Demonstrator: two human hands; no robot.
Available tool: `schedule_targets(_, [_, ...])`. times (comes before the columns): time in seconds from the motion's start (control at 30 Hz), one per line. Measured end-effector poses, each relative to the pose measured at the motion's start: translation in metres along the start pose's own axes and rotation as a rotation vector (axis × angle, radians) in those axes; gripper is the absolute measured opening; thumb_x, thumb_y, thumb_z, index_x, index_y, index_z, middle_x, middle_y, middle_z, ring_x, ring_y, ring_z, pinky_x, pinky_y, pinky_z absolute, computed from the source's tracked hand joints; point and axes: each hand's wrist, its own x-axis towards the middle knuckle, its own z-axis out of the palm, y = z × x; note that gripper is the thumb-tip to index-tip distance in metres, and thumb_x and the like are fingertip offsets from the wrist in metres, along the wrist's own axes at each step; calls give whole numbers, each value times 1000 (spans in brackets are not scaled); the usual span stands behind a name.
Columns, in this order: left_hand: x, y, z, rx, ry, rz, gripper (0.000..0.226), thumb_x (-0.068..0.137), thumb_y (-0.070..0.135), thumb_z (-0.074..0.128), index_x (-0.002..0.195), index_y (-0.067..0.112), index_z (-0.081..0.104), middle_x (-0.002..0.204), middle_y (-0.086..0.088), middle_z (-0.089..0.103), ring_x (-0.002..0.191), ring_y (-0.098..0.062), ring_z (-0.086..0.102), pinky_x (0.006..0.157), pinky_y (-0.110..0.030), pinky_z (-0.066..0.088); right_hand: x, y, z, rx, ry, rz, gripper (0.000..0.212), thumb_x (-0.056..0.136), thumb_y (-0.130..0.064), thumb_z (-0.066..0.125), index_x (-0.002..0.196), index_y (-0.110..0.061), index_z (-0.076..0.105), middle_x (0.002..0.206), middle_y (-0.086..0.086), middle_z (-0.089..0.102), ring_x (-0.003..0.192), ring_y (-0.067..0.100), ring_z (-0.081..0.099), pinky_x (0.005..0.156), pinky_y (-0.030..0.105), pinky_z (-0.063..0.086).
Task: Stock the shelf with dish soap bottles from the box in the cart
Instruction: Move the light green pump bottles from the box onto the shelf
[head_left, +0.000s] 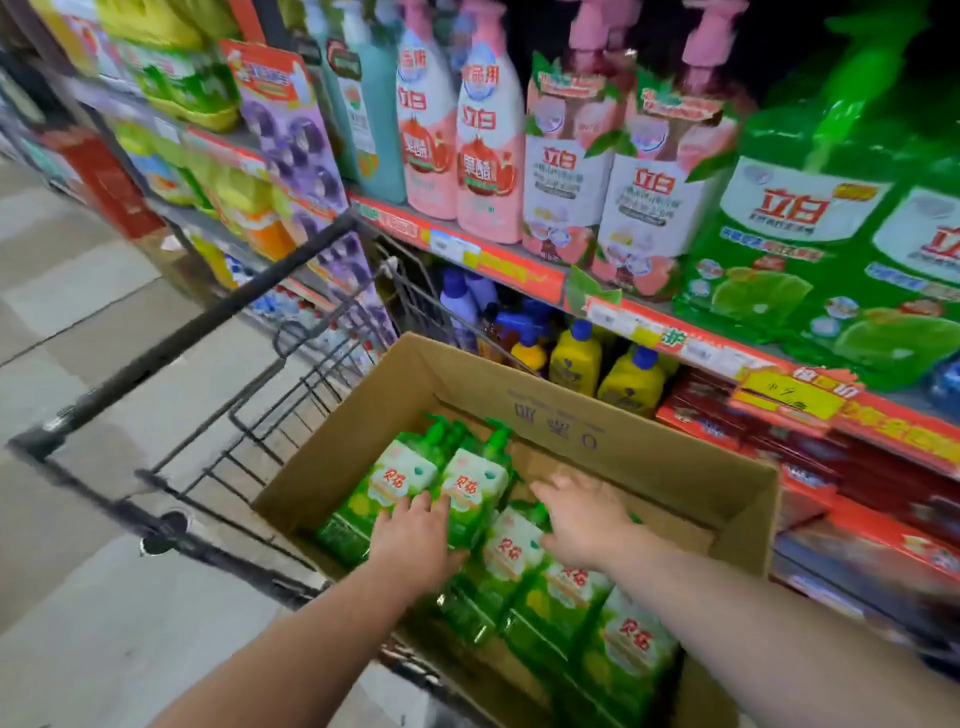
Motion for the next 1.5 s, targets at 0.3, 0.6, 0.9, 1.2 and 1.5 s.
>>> schedule_targets(0.3, [97,-48,19,-159,-192,60,77,87,56,51,144,12,25,145,-10,34,135,-29,31,108,-43,34,101,-33,28,242,-123,207,65,93,-37,51,149,-17,24,155,8,24,138,31,32,111,46,33])
schedule_targets(0.6, [135,-49,57,-359,-295,34,99,81,54,62,150,11,6,155,-11,20,141,-28,24,115,-38,26,168,-42,63,797,-67,502,70,84,-48,64,138,-14,34,135,9,49,121,29,52,96,35,45])
schedule_targets(0.9, [148,-52,62,-301,-260,94,101,80,52,64,150,8,6,149,-9,23,137,-26,27,114,-34,28,201,-41,82,1314,72,757,66,74,-38,79,124,-6,49,122,11,62,109,30,62,87,31,48])
schedule_targets(1.2, [147,-61,56,-456,-303,77,99,78,59,63,150,12,14,152,-5,26,139,-23,29,112,-37,31,173,-46,77,1484,126,737,74,69,-32,84,127,-7,45,126,9,58,114,29,58,94,36,47])
schedule_targets(1.5, [119,-52,14,-950,-509,120,67,69,51,73,126,36,41,116,8,64,111,-19,59,105,-52,39,107,-36,6,1505,248,518,26,75,-20,80,91,-22,59,103,4,70,85,16,66,78,29,52])
